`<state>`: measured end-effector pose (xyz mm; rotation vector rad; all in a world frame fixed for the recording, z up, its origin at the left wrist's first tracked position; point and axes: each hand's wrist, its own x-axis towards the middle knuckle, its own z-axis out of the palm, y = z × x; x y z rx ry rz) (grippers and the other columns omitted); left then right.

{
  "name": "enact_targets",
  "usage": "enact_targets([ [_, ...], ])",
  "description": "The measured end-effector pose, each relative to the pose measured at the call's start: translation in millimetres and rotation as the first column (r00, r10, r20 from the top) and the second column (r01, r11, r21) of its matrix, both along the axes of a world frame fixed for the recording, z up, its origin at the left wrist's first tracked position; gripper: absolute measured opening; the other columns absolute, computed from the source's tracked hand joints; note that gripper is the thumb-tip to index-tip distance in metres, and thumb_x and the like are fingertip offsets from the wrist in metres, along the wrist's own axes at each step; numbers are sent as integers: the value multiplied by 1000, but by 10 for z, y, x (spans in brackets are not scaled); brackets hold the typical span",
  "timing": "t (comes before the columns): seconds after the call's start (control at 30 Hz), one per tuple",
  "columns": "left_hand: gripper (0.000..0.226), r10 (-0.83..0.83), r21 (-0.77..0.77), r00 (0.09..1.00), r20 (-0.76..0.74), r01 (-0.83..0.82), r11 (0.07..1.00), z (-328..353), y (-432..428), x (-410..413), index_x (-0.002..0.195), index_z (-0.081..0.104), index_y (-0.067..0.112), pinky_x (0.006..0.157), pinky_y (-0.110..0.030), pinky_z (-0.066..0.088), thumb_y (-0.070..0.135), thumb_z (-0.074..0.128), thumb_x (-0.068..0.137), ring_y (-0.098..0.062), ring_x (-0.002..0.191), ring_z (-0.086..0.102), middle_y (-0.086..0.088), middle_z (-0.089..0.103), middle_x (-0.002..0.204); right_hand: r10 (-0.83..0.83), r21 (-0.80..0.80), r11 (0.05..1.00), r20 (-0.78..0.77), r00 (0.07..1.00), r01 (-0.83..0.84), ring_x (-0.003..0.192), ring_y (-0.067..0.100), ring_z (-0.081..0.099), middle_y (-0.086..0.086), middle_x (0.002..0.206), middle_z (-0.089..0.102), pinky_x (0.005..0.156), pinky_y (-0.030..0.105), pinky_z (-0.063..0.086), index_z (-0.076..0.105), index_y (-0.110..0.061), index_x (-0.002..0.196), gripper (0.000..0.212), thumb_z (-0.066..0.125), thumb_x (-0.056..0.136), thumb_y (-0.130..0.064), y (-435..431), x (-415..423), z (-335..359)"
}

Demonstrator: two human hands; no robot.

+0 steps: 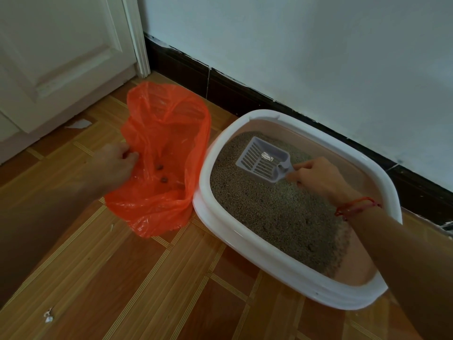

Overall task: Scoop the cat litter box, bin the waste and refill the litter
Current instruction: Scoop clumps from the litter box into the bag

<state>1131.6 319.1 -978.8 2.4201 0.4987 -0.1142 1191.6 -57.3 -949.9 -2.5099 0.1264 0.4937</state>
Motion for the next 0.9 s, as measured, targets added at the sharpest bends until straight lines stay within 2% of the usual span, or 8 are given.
enact_targets([
  [0.1,25,17,-14,1000,0,-17,1000,-3,12,3,98,62,6,60,-32,41,21,43,103,-22,75,56,-12,61,88,62,52,997,49,997,-64,72,16,53,9,87,69,60,23,47,69,-33,87,7,64,90,-29,193,22,152],
  [0.27,26,18,-26,1000,11,-18,1000,24,6,-10,98,63,4,72,-39,47,20,43,103,-28,82,59,-12,64,90,178,55,981,130,975,-186,66,16,53,2,82,68,54,21,45,74,-24,100,17,63,91,-33,679,132,299],
  [0.37,25,29,-24,999,28,-28,999,12,34,-11,88,62,7,59,-31,37,18,44,102,-26,77,57,-6,59,79,263,-41,965,202,943,-260,64,10,59,-5,80,68,51,20,42,74,-25,100,17,62,91,-34,1026,209,296],
  [0.43,25,53,-44,998,15,-52,998,6,73,-11,89,62,8,58,-30,37,19,44,102,-22,74,57,-3,59,78,311,-142,948,256,915,-283,65,10,62,-3,78,69,51,21,44,73,-23,101,19,60,90,-32,1228,227,281],
  [0.57,26,130,-127,992,4,-128,984,-12,164,-11,99,65,8,74,-37,49,22,44,102,-25,83,61,-9,65,90,375,-273,921,417,828,-279,70,19,64,0,79,69,69,34,54,72,-22,95,21,57,89,-36,1542,239,219],
  [0.67,24,148,-140,989,-1,-146,979,-34,197,-13,96,65,8,67,-34,45,21,45,101,-22,78,58,-7,62,86,432,-385,888,516,740,-250,82,23,64,-4,82,67,88,41,46,70,-28,92,17,55,88,-36,1706,318,130],
  [0.77,26,148,-96,989,14,-146,985,-42,215,-16,94,65,3,70,-35,45,20,47,100,-29,84,60,-9,61,83,494,-490,845,565,660,-213,94,27,60,-1,91,68,89,41,35,70,-29,96,18,54,91,-36,1787,381,73],
  [0.9,26,141,-98,990,2,-140,985,-28,215,-20,100,66,4,82,-44,51,23,47,100,-32,92,62,-14,66,95,507,-506,840,605,614,-195,94,27,56,-1,88,66,85,40,34,70,-31,95,18,54,93,-39,1817,392,71],
])
